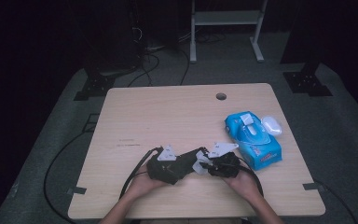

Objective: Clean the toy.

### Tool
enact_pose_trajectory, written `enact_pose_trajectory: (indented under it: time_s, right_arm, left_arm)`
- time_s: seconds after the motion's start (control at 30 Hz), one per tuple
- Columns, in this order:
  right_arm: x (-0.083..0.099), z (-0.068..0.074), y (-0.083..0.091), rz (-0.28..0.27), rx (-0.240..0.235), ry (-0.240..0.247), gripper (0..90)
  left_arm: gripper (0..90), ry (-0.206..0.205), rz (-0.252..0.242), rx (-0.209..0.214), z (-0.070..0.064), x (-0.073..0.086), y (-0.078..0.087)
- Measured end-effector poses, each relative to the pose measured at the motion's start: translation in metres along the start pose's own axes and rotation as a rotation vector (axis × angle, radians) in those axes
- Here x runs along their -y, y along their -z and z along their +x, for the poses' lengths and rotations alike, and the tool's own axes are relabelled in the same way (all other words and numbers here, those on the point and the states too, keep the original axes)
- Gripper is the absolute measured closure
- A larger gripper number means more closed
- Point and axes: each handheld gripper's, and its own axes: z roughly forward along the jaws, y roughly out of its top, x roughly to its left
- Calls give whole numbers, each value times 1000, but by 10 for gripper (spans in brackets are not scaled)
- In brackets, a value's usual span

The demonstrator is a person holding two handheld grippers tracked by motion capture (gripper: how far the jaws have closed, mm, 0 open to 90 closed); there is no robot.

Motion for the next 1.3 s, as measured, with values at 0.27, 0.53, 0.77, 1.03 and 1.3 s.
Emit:
enact_pose_trajectory:
  time_s: [0.27, 0.53, 0.77, 1.03, 1.3]
  right_arm:
    - [-2, 15, -11, 12, 114, 143, 630]
    - [-1, 2, -6, 6, 91, 56, 790]
    - [-8, 13, -13, -43, -24, 0, 811]
    - [-14, 19, -21, -50, -38, -2, 814]
    - [-23, 30, -35, -99, -198, -72, 816]
  left_arm:
    - [243, 29, -9, -7, 4, 2, 1]
    - [242, 32, -17, -4, 4, 2, 1]
    - [243, 26, -18, 1, 0, 0, -1]
    - [243, 17, -15, -16, 0, 1, 1]
    - [243, -10, -9, -23, -4, 0, 1]
